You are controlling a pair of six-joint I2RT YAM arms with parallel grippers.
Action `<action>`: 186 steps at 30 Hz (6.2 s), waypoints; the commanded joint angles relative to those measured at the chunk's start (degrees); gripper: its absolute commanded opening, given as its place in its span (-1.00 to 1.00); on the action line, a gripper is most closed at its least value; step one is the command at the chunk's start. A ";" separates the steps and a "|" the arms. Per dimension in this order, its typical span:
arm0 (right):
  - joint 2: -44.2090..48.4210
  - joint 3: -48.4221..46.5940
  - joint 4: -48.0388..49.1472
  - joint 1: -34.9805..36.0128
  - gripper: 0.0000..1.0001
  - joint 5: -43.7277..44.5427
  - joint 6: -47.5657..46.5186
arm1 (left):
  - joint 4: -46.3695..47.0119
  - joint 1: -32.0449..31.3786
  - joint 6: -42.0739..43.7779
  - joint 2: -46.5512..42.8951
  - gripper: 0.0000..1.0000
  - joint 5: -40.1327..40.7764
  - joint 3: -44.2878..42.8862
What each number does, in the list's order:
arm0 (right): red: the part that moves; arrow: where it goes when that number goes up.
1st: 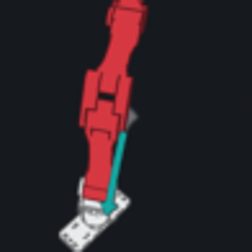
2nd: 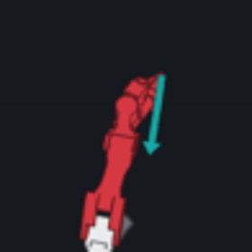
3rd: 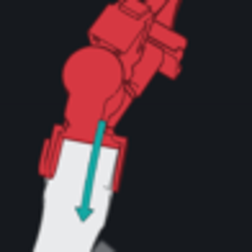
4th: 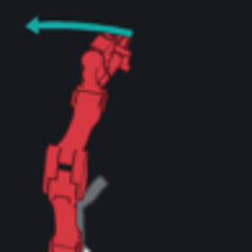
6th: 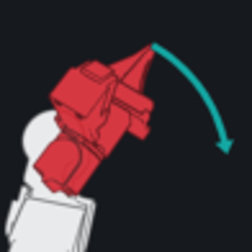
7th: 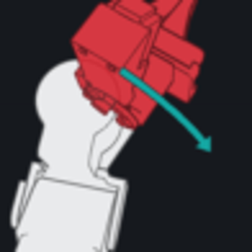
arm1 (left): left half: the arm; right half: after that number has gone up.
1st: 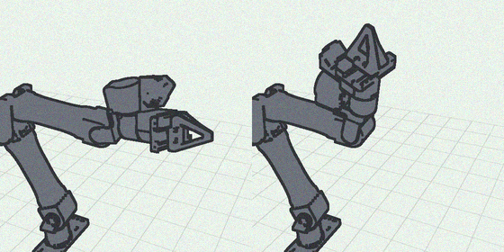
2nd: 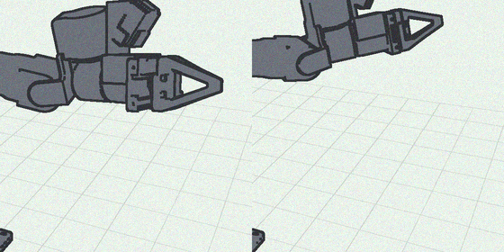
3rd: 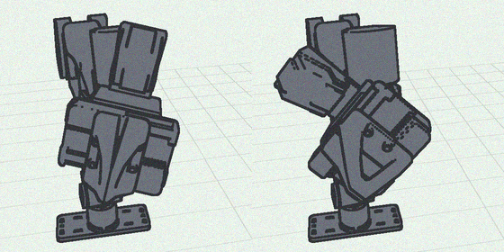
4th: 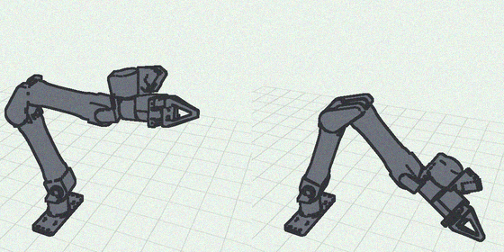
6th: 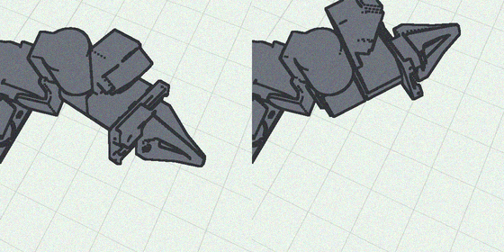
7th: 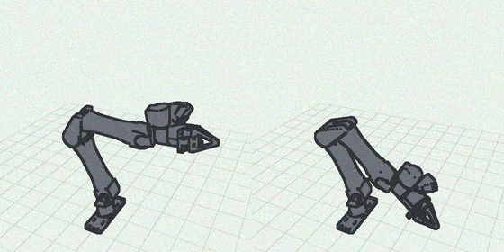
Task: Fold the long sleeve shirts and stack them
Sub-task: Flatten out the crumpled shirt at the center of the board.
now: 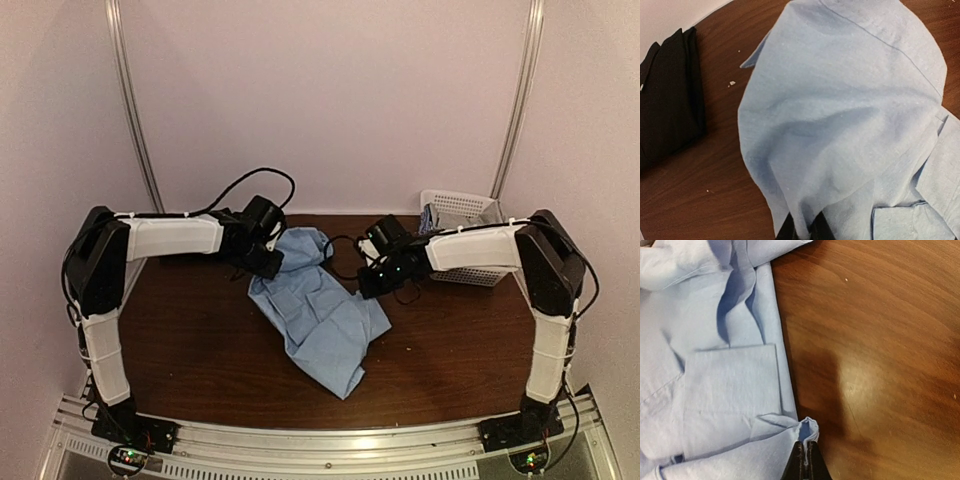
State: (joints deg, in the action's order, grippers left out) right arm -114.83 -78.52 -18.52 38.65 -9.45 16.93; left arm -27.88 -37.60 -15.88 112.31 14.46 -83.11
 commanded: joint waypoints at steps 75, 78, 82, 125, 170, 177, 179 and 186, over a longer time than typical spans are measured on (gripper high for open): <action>5.85 5.38 1.65 11.22 0.72 14.83 8.66 | 10.33 -5.41 -22.44 -12.43 0.00 -29.35 22.37; 4.42 5.12 1.99 10.77 0.81 15.19 8.12 | 9.86 -5.51 -22.28 -11.44 -0.41 -29.46 22.90; 2.90 3.26 1.07 11.10 0.88 14.75 7.01 | 6.95 -5.48 -22.00 -12.63 -1.00 -28.02 23.92; 21.01 6.36 -7.38 8.87 -0.97 23.86 8.00 | -9.56 2.89 -14.05 -30.80 -0.24 -26.53 30.72; 18.40 5.74 -4.65 10.94 -0.97 20.97 8.37 | 4.92 -11.88 -8.29 0.06 -0.84 -23.71 2.50; 18.71 3.79 -5.72 10.19 -0.98 23.15 8.25 | 4.56 -10.64 -9.58 -4.22 -1.00 -19.42 2.25; 19.03 2.96 -6.52 9.61 -0.99 24.67 8.46 | 3.41 -8.61 -10.76 -6.60 -1.00 -16.54 1.89; 23.32 0.11 -7.16 1.22 -0.99 27.89 5.57 | -1.48 6.15 -8.24 -15.22 -1.00 -9.39 -3.64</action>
State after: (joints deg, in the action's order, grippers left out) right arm -95.66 -75.00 -24.97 45.17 14.09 24.43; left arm -27.88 -40.71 -25.58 102.80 -1.41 -80.73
